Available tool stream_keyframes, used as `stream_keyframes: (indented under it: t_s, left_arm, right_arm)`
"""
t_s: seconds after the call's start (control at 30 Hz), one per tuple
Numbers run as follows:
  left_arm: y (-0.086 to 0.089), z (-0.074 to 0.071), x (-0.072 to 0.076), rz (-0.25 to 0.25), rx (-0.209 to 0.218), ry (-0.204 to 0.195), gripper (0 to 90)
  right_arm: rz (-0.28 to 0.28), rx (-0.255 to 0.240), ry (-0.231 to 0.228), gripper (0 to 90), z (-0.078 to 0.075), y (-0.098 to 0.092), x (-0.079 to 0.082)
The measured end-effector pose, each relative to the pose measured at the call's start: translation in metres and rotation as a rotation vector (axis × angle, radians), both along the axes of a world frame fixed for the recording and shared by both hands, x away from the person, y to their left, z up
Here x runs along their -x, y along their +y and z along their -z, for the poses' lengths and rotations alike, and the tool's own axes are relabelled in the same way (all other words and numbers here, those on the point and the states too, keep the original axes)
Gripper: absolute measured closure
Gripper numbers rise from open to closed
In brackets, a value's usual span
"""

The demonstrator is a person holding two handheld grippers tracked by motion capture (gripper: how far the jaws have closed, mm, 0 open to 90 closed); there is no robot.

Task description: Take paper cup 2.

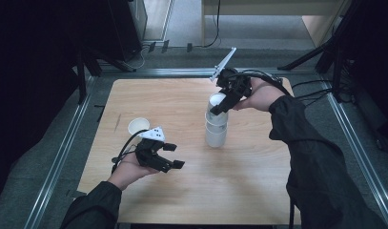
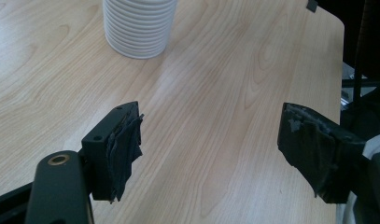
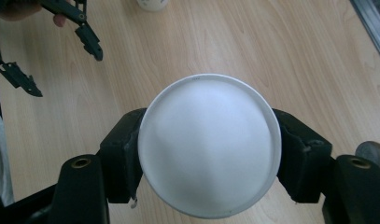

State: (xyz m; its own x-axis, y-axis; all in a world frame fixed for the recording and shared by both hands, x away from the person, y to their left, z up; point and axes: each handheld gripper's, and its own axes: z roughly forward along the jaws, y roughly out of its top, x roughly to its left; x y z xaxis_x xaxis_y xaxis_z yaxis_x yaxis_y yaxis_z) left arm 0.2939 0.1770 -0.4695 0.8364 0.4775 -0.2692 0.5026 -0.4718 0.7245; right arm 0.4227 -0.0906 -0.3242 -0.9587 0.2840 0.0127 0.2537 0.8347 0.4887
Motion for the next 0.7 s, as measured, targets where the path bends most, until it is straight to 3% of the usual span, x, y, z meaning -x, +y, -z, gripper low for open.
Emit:
stream_keyframes:
  t_s: [0.23, 0.43, 0.7]
  left_arm:
    - [0.001, 0.0, -0.002, -0.014, 0.001, 0.008, 17.8]
    - [0.004, -0.001, -0.004, -0.024, 0.025, 0.014, 16.2]
    - [0.004, -0.003, -0.003, -0.017, 0.029, 0.006, 16.3]
  right_arm:
    - [-0.007, -0.019, 0.0, 33.6, -0.022, -0.005, 0.005]
    - [-0.018, -0.04, -0.017, 33.9, -0.047, -0.011, 0.019]
    - [-0.061, -0.08, -0.011, 34.1, -0.056, -0.022, 0.039]
